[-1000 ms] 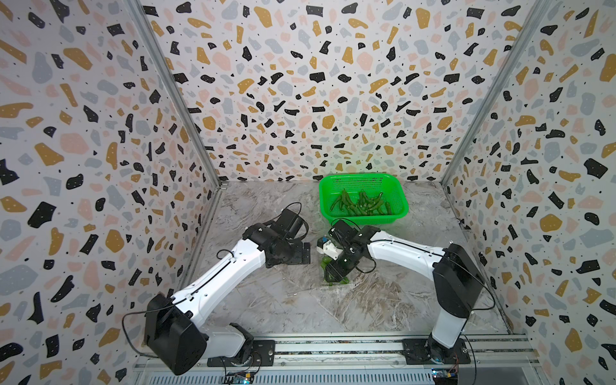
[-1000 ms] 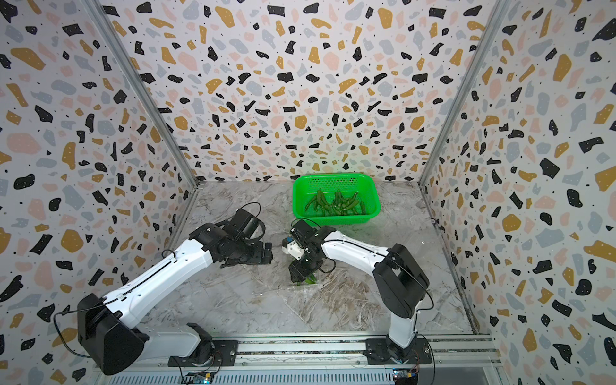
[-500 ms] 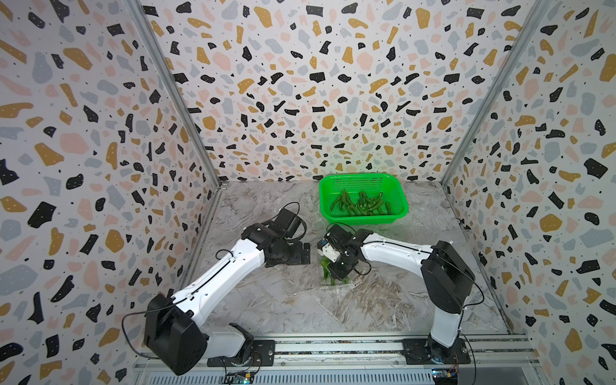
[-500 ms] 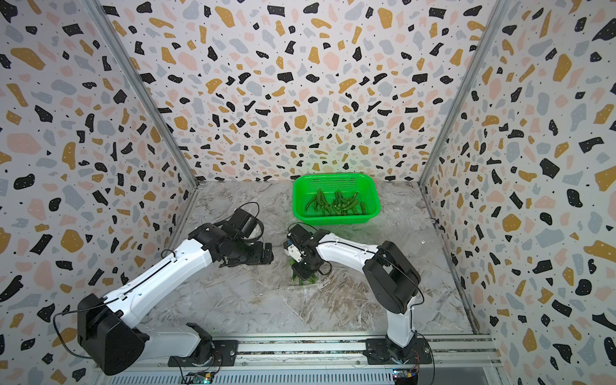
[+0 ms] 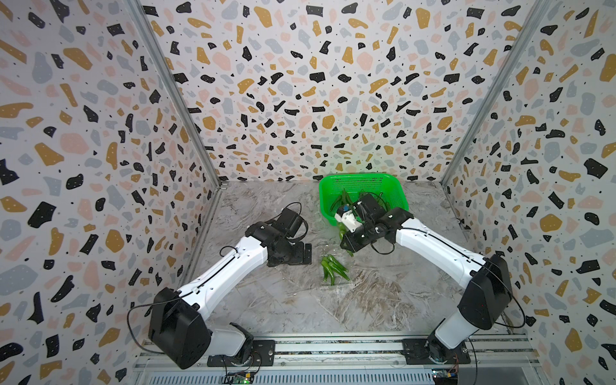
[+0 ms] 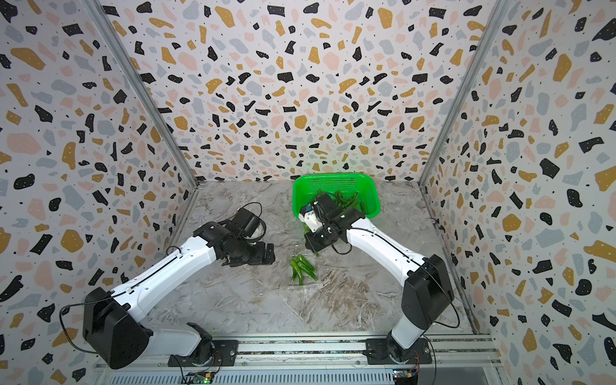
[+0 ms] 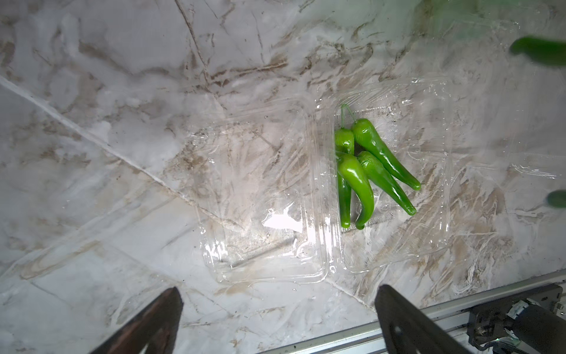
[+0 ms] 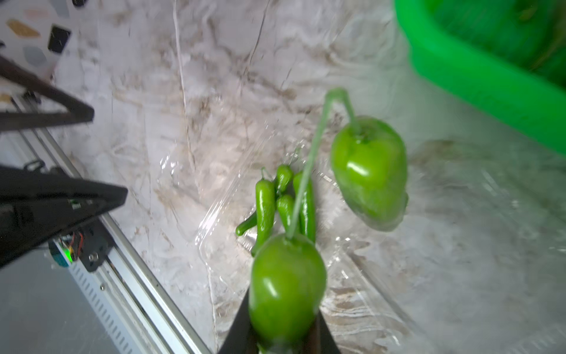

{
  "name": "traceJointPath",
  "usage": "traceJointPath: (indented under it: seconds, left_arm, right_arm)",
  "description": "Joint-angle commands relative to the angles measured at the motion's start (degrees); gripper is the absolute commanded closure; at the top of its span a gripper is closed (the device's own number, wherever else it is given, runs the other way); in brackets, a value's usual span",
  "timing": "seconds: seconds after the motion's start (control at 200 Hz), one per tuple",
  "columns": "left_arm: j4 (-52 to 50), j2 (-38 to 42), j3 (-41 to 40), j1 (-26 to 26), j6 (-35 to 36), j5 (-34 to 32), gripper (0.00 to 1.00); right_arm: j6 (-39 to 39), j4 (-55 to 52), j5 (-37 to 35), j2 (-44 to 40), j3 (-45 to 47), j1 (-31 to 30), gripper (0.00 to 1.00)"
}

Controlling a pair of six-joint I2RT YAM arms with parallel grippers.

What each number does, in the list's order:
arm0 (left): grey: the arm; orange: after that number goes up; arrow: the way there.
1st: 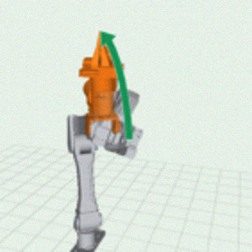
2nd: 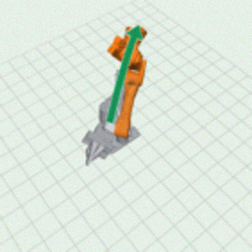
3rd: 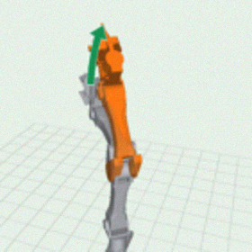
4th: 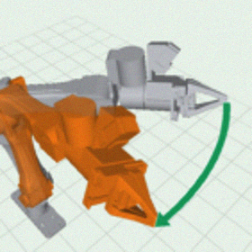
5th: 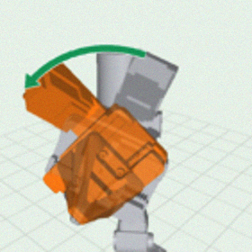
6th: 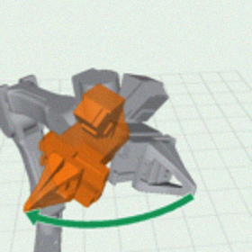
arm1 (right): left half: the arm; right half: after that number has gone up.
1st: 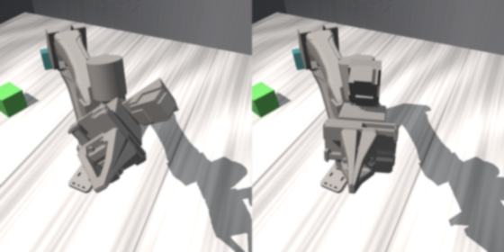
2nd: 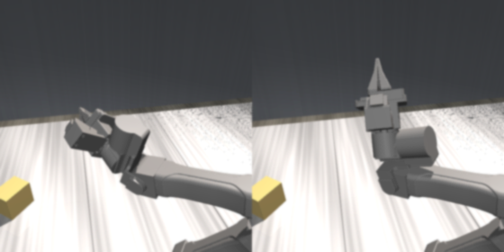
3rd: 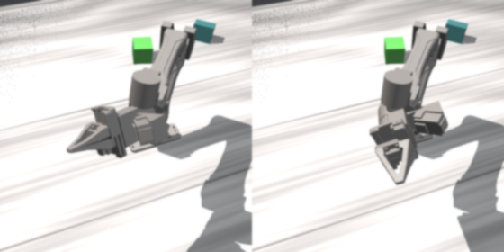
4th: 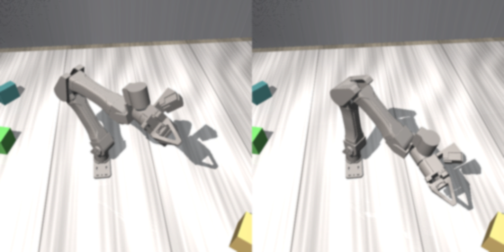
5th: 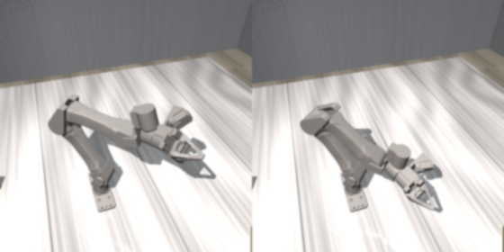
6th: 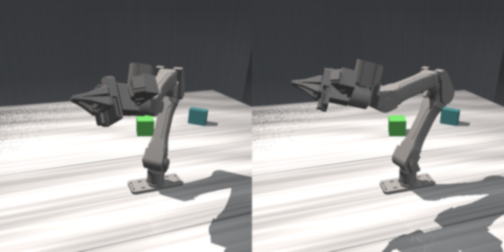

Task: Take small green peppers out of containers
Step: Pick up the green pepper from the packing box, then place the green pepper in the basket.

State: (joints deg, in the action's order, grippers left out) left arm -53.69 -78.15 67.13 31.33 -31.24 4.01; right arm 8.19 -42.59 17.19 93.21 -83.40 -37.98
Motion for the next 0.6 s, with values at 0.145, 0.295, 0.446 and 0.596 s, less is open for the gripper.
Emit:
traceJointPath:
  seconds: [0.145, 0.295, 0.446, 0.596]
  left_arm:
    - [0.21, -1.54, 3.23, -0.63, 1.76, 0.86, 0.01]
    - [-0.27, -2.26, 3.99, -0.65, 2.03, 1.35, 0.01]
    - [-0.30, -2.88, 4.05, -0.60, 2.14, 1.79, 0.01]
    - [-0.43, -3.02, 4.91, -0.61, 1.97, 1.63, 0.00]
  right_arm:
    - [1.96, 4.65, -0.94, 10.27, -15.67, 12.84, 0.88]
    - [3.36, 5.77, -4.34, 24.36, -27.72, 17.62, 0.88]
    - [3.44, 4.24, -9.04, 38.08, -39.84, 19.45, 0.88]
    - [2.77, 2.14, -10.25, 46.32, -49.01, 20.38, 0.66]
